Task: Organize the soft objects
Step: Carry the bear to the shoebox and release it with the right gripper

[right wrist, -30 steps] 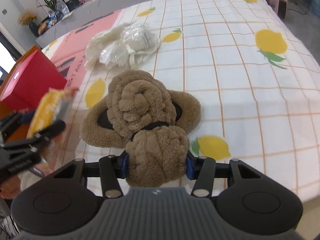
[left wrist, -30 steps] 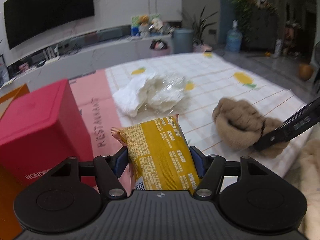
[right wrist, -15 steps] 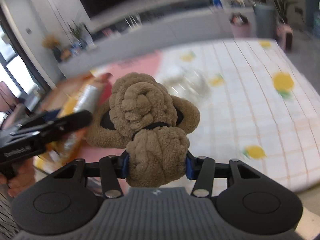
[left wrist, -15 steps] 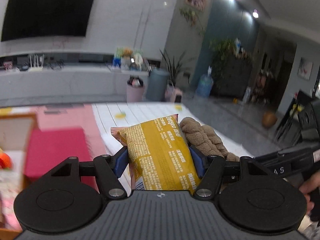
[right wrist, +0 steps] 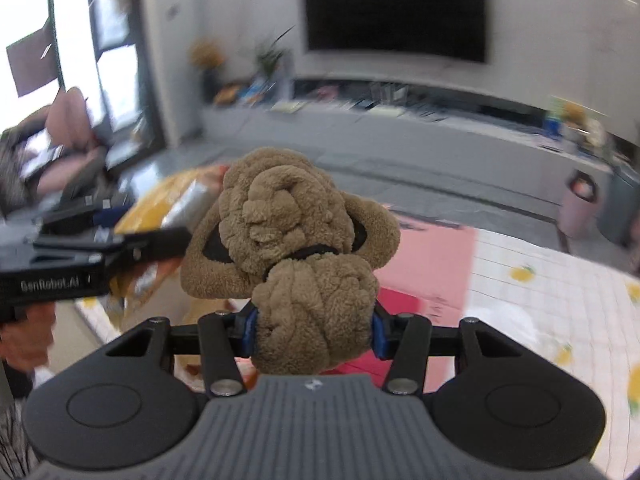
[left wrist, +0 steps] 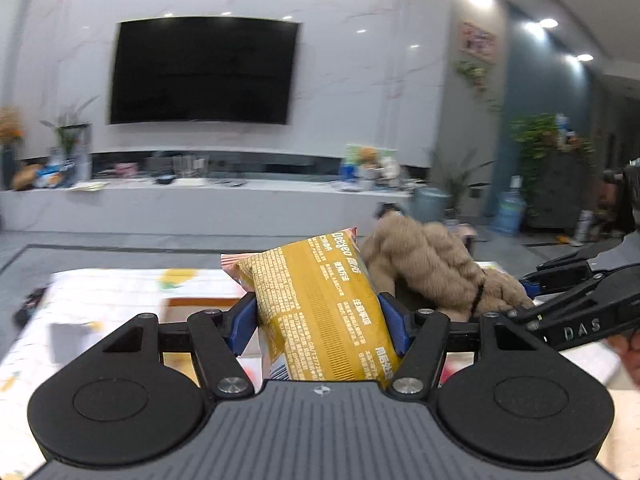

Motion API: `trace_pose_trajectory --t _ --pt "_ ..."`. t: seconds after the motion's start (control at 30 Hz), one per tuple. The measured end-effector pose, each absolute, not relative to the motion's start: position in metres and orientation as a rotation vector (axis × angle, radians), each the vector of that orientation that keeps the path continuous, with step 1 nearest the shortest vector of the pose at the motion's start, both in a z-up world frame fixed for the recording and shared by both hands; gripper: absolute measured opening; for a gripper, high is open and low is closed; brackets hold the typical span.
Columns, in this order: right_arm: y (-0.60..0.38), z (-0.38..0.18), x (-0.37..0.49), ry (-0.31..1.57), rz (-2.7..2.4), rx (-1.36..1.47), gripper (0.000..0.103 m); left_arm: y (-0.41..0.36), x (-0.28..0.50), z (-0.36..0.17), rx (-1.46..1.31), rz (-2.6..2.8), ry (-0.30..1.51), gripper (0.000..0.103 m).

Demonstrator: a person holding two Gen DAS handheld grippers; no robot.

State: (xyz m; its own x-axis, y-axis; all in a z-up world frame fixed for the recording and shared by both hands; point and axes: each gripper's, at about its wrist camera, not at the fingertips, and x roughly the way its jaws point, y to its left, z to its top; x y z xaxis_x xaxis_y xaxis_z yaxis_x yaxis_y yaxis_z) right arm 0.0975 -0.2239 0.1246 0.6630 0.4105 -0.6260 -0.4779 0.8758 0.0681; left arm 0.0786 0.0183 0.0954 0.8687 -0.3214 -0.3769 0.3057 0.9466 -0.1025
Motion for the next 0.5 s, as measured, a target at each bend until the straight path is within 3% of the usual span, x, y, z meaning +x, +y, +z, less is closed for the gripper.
trace_pose_trajectory --t 0.33,0.5 --pt "-0.083 0.052 0.203 0.878 0.522 -0.627 0.051 0.077 0.124 0.032 -0.064 -0.187 0.484 0.073" --pt "-0.046 0.018 0.246 0.957 0.508 -0.739 0.051 0.105 0.14 0.02 -0.137 -0.223 0.526 0.073"
